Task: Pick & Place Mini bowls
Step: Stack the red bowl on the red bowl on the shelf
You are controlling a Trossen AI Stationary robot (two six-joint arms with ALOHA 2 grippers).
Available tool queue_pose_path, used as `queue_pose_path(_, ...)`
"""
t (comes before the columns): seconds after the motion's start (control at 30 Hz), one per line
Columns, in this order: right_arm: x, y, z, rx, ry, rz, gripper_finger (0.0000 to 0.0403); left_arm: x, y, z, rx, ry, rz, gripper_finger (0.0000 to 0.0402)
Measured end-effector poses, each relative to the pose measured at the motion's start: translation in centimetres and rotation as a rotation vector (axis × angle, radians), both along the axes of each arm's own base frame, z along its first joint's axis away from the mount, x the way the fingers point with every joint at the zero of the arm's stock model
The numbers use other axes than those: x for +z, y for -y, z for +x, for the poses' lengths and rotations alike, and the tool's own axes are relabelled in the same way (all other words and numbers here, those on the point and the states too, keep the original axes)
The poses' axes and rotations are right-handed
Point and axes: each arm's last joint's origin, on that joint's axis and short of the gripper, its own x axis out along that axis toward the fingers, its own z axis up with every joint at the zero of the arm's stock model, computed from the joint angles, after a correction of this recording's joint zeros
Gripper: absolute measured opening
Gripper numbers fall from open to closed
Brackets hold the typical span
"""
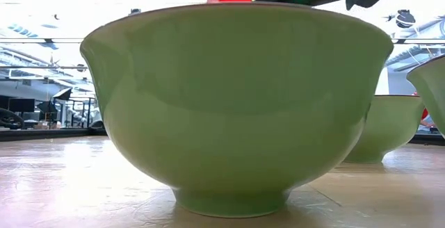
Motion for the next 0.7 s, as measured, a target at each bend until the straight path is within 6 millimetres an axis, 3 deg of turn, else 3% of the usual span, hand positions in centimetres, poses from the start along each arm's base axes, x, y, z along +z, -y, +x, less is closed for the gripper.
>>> queue_pose_path(0.13, 0.8, 0.3, -1.4, 0.042, -0.023, 0.082, 0.0000, 0.1, -1.0, -1.8, -0.115, -0.048, -0.108, 0.0049)
queue_pose_path(0.4, 2.4, 1.0, -3.8, 0.032, -0.001, 0.111, 0.0000, 1.5, -5.5, -6.8, -0.427, -0.123, -0.639, 0.0049)
queue_pose_path(0.57, 7.8, 1.7, -3.8, 0.003, -0.065, 0.118, 0.0000, 3.0, -6.7, -8.6, -0.527, -0.080, -0.699, 0.0049)
queue_pose_path(0.7, 12.5, 3.3, -3.0, -0.034, -0.178, 0.134, 0.0000, 2.9, -7.1, -9.3, -0.637, -0.131, -0.651, 0.0049)
